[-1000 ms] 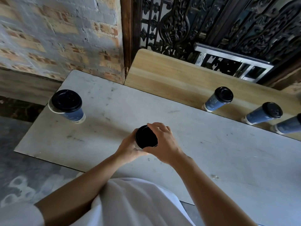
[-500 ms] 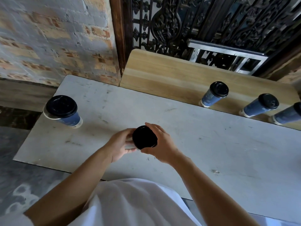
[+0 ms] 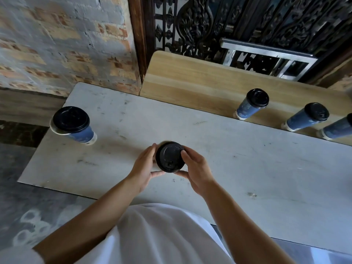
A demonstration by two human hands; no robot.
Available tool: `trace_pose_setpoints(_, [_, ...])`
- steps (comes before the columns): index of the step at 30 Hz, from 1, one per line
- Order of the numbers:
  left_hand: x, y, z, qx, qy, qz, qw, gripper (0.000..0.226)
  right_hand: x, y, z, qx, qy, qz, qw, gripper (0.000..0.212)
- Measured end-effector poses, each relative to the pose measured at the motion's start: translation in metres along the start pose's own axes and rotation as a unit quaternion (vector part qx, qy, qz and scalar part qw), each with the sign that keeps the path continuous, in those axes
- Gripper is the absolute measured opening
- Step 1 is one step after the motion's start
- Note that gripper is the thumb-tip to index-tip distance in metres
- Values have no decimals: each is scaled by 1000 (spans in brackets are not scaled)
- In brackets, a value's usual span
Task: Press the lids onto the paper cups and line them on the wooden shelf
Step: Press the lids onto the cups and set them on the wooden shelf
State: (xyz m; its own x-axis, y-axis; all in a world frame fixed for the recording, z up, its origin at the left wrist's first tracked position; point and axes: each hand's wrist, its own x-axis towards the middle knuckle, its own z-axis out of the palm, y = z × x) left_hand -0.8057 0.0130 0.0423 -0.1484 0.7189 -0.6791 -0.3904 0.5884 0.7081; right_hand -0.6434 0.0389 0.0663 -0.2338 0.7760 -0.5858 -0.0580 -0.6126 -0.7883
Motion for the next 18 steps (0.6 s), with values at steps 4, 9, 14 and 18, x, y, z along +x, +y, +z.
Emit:
trace_pose_setpoints(4, [-7, 4, 4, 43, -18, 25, 999, 36, 0, -6, 3, -5, 57, 17, 998, 23])
trace_pose_setpoints(9, [-9, -2, 7, 122, -30, 89, 988, 36, 0, -11, 4, -35, 84, 39, 995, 24])
trace_pose_setpoints(14, [-7, 0, 8, 132, -11, 108, 985, 40, -2, -10, 1, 22, 37, 57, 997, 28])
trace_pose_setpoints(18, [-8, -2, 5, 115, 7, 104, 988, 42, -3, -2, 1, 68, 18, 55, 996, 31])
